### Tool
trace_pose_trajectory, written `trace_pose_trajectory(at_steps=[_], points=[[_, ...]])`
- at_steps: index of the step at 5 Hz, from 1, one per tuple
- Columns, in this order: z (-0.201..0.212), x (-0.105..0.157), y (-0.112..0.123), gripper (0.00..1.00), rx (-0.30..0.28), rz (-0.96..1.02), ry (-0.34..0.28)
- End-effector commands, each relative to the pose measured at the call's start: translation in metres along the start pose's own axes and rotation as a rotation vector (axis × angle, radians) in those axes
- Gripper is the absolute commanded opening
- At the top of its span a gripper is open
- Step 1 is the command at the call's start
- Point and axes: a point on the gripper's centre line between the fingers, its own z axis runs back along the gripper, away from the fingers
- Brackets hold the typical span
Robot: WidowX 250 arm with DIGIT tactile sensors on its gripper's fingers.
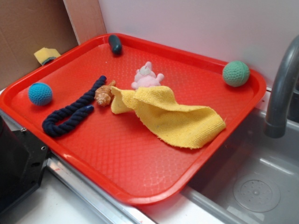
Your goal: Grab the pink bunny.
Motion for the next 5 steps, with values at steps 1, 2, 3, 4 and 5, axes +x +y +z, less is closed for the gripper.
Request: trace_pose_trajectory(at_steps=[1, 2, 3, 4, 5], points=[[0.0, 0.0, 0.0, 1.0, 0.0, 0.0, 0.0], [-0.051, 0.018, 0.025, 1.0, 0.091, 0.191, 0.159], [-0.105, 0.061, 0.012, 1.0, -0.025, 0.341, 0.053], [-0.15, 0.104, 0.006, 1.0, -0.078, 0.425, 0.075], [-0.18, 0.138, 0.001, 1.0, -0.102, 0.342, 0.056]])
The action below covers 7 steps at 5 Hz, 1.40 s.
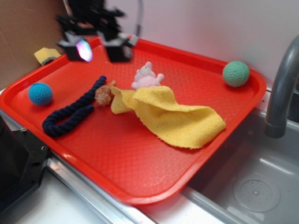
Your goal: Grab the pink bunny.
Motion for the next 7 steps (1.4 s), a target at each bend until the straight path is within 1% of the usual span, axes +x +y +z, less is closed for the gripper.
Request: trace_pose_trajectory(at_steps=[1, 2, 3, 4, 5, 6, 7], points=[[-0.036, 0.05, -0.032, 1.0, -0.007, -0.131, -0.04], [-0.057, 0.039, -0.031, 1.0, 0.046, -0.128, -0.006], [-0.068, 0.032, -0.027, 0.53, 0.069, -0.106, 0.018], [-0.069, 0.03, -0.022, 0.0, 0.091, -0.138, 0.019], [-0.018, 0.021, -0.007, 0.0, 0.034, -0.243, -0.028], [0.032, 0.006, 0.024, 0.0, -0.007, -0.28, -0.151], [0.082, -0.01, 0.049, 0.0, -0.004, -0.318, -0.23]])
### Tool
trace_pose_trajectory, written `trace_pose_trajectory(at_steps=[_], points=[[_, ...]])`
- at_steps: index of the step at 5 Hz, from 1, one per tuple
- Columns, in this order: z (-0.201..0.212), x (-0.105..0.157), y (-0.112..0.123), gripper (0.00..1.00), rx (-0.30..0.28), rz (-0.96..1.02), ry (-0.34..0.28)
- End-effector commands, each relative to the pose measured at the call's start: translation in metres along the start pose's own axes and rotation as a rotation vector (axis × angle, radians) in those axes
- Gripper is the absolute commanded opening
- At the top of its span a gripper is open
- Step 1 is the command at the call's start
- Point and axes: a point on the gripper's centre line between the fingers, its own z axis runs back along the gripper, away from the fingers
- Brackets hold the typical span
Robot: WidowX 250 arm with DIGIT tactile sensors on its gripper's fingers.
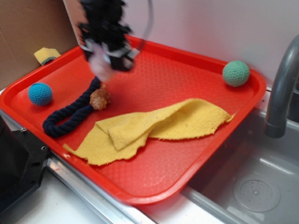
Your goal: Grab the pink bunny.
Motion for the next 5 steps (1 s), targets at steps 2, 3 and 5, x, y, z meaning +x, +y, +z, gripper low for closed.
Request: trace_pose_trajectory(at_steps=[2, 3, 5], points=[[0.119, 0.008, 0.002, 0.0, 0.074, -0.077, -0.122], [0.124, 0.013, -0.012, 0.0, 0.081, -0.116, -0.12], [0.11, 0.012, -0.019, 0.0, 0.1, -0.134, -0.095]])
